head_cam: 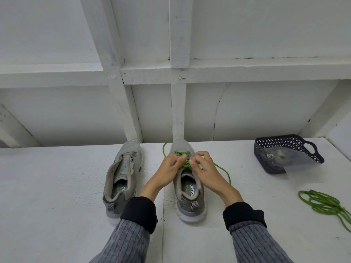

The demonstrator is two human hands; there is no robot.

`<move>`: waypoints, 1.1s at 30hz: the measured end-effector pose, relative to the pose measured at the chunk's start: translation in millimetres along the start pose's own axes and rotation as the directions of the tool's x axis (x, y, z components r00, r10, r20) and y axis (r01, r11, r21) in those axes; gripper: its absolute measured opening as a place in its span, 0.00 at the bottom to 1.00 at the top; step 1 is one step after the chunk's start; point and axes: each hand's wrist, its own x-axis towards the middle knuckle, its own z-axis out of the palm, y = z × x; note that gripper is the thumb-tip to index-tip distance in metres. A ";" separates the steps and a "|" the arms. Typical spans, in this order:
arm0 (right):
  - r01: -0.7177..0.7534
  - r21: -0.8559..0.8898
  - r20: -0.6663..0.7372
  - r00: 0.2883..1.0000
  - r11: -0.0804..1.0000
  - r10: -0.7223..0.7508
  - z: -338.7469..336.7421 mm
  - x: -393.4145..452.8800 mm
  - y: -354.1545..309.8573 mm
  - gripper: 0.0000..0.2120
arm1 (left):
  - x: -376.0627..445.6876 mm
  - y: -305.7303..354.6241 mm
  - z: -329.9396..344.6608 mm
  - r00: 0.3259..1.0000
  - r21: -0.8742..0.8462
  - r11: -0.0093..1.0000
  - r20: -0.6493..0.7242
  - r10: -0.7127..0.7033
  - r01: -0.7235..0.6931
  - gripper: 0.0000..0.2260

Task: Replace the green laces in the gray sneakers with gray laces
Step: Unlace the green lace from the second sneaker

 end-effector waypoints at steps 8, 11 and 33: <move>0.027 -0.005 -0.025 0.999 1.000 -0.027 -7.0 -2.4 -1.3 0.07 | -11.8 2.3 -20.5 0.987 -0.103 0.982 0.053 -0.152 0.157 0.10; 0.039 0.027 -0.154 0.987 0.999 -0.034 -8.6 -2.3 -9.3 0.09 | -10.2 2.6 -24.5 0.992 -0.056 0.991 0.046 -0.117 0.119 0.02; -0.109 0.357 -0.327 0.916 0.928 0.233 -50.6 -3.6 -37.2 0.02 | -1.4 19.0 -39.4 0.757 0.401 0.913 -0.620 0.207 0.079 0.08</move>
